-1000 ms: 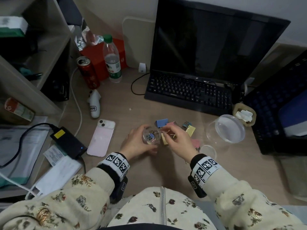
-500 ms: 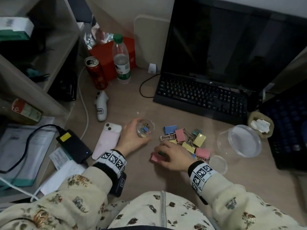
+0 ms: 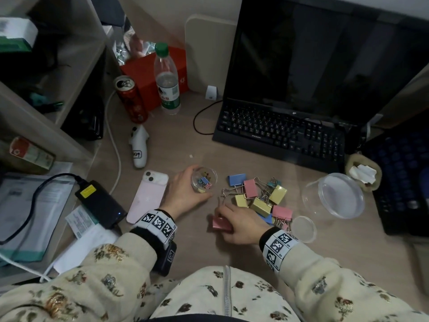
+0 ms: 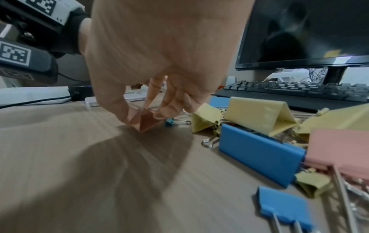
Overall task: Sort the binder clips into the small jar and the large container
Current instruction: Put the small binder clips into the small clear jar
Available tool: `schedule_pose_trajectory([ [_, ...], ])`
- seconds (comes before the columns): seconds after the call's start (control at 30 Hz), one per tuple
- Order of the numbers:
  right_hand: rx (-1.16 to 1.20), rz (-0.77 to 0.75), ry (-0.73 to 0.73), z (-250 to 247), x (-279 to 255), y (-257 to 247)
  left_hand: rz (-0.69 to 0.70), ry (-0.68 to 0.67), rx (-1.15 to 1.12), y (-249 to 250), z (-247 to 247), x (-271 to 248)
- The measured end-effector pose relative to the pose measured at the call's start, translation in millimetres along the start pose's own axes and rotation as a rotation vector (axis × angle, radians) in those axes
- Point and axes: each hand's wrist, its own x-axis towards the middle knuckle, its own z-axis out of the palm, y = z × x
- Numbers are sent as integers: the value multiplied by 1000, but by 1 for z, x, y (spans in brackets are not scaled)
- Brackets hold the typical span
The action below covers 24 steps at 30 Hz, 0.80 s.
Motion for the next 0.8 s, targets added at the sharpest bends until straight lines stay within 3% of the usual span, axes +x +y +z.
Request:
schedule_pose_trajectory([
  [0.17,87,45,153,-11,-6,7,12,19,-37,-2,-1,1],
  [0.3,80,242,306,-27,-8,17,11,31,-38,-2,-2,1],
  [0.43,-75,448,217,-35,-8,29,1,13,-33,-3,-2,-2],
  [0.53,-140,497,215,-32,-9,28,-2,10,-31,-4,-2,-3],
  [0.6,-172,477,276,-30,-9,25,-3,12,-36,-5,-3,-3],
  [0.67,-165,350,312,-28,-5,21,-4,13,-36,-5,-3,-2],
  [0.8,-212,-9,170,-16,5,12,-7,24,-32,-7,-4,-2],
])
